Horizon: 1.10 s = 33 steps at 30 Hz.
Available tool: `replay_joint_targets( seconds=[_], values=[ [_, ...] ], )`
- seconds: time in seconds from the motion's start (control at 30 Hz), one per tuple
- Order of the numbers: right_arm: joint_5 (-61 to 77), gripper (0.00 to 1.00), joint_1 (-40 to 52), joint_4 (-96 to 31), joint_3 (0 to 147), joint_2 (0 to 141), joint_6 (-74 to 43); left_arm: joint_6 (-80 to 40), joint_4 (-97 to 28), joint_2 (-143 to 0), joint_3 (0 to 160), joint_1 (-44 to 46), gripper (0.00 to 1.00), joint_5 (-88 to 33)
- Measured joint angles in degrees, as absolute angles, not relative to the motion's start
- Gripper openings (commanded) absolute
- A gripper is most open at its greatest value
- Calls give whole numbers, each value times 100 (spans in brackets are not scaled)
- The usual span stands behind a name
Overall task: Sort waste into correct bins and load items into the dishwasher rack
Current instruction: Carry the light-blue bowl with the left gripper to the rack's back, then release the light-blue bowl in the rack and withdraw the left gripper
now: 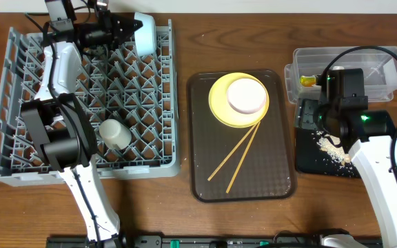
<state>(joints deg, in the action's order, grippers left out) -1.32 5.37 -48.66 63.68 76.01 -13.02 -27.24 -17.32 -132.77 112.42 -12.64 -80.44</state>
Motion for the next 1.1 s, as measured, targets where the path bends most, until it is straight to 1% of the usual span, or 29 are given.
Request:
replay_joint_targets(
  seconds=[0.6, 0.63, 0.67, 0.7, 0.77, 0.8, 0.9, 0.97, 1.0, 1.1],
  values=[
    [-132, 74, 537, -4908, 6368, 7601, -1302, -2742, -1772, -13266, 10715, -1737, 7, -8086],
    [-132, 74, 537, -4912, 6368, 7601, -1302, -2744, -1776, -13266, 10715, -1743, 11, -8086],
    [-132, 73, 537, -4915, 6368, 7601, -1302, -2744, -1791, -13266, 10713, -1750, 24, -8084],
    [-132, 74, 537, -4917, 6368, 7601, -1302, -2755, -1822, -13266, 10711, -1761, 32, -8038],
    [-130, 74, 537, -4925, 6368, 7601, -1302, -2768, -1890, -13266, 10702, -1828, 40, -7975],
    [-130, 74, 537, -4936, 6368, 7601, -1302, -2759, -1914, -13266, 10680, -1883, 46, -7931],
    [-132, 74, 537, -4950, 6368, 7601, -1302, -2805, -1953, -13268, 10643, -2038, 53, -7852],
    [-132, 73, 537, -4952, 6368, 7601, -1302, -2823, -2023, -13266, 10643, -2108, 59, -7765],
    [-132, 74, 537, -4956, 6368, 7601, -1302, -2808, -2139, -13266, 10643, -2145, 66, -7677],
    [-130, 74, 537, -4993, 6368, 7601, -1302, -2674, -2598, -13266, 10641, -2191, 71, -7341]
  ],
)
